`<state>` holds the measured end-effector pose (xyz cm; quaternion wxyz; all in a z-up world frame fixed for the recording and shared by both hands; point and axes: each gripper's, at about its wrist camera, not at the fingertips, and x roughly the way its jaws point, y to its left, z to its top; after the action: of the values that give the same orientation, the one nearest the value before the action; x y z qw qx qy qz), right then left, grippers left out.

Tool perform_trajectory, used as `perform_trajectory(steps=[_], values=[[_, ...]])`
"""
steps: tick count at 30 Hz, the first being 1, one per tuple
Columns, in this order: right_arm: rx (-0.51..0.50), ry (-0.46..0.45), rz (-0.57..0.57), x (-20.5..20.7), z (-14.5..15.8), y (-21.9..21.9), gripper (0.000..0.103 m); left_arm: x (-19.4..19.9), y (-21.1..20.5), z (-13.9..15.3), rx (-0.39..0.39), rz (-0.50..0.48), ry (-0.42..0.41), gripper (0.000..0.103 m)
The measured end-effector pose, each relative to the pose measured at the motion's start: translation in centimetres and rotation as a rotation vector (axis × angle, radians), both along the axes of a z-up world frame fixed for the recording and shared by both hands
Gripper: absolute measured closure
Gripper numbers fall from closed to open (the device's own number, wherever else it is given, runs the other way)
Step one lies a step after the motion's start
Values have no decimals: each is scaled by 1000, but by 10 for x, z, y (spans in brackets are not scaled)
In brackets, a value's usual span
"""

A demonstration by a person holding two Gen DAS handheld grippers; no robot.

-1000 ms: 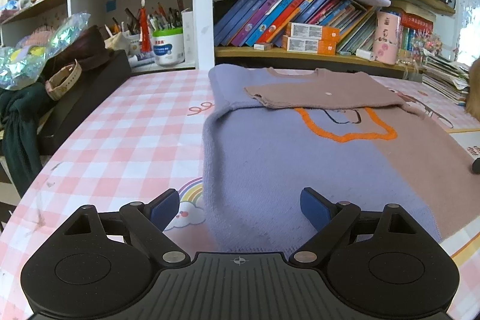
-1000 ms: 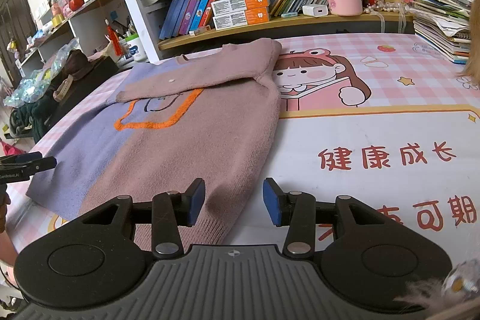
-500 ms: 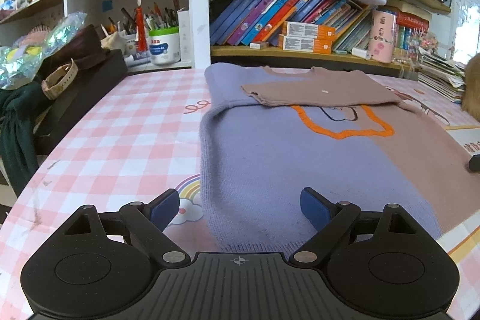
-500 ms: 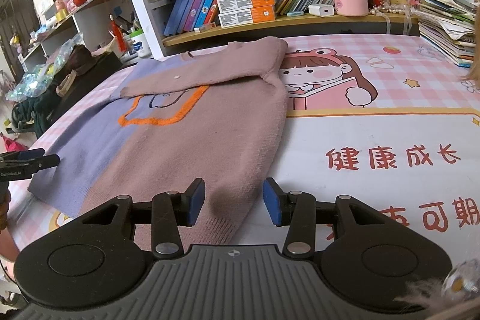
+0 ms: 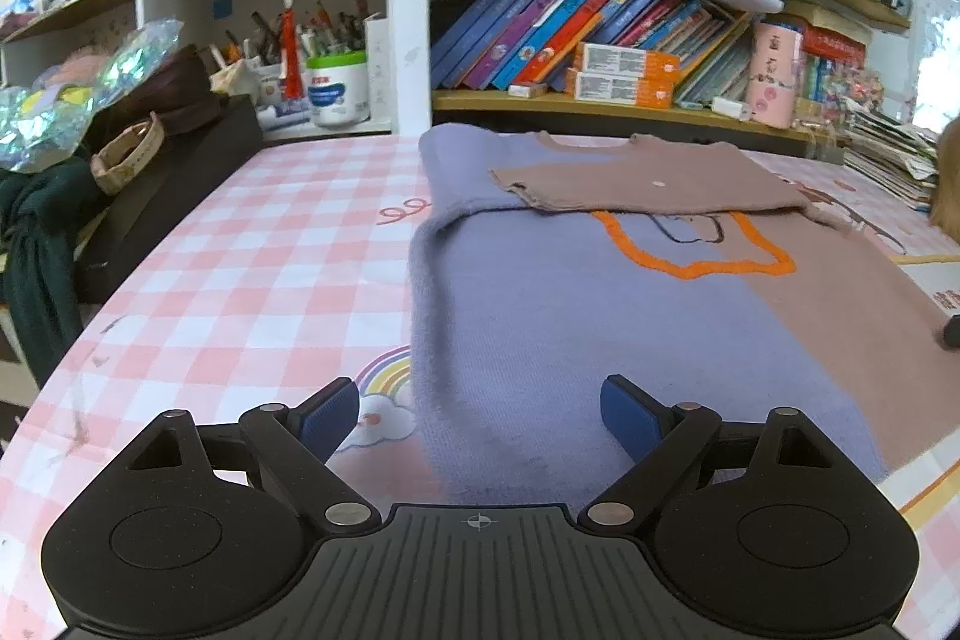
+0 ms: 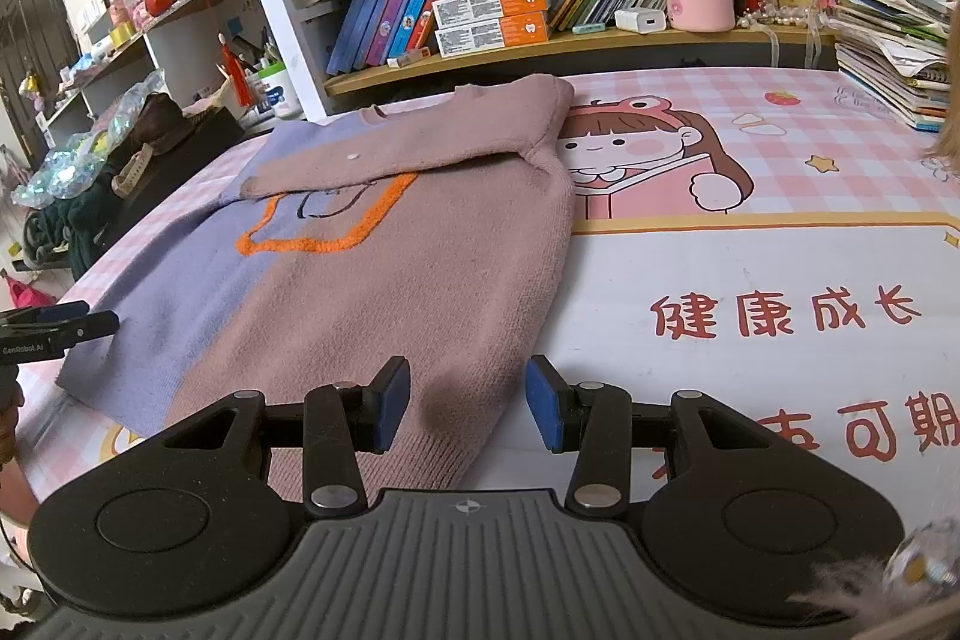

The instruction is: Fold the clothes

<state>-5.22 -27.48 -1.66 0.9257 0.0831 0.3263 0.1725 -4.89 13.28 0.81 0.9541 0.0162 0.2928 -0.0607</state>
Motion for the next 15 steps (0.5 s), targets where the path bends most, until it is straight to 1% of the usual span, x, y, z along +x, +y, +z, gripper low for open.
perform_trajectory(steps=[5,15], values=[[-2,1,0,0,1,1,62,1,4,-1,-9,24,11,12],[-3,0,1,-1,0,2,62,0,4,-1,-3,12,7,12]])
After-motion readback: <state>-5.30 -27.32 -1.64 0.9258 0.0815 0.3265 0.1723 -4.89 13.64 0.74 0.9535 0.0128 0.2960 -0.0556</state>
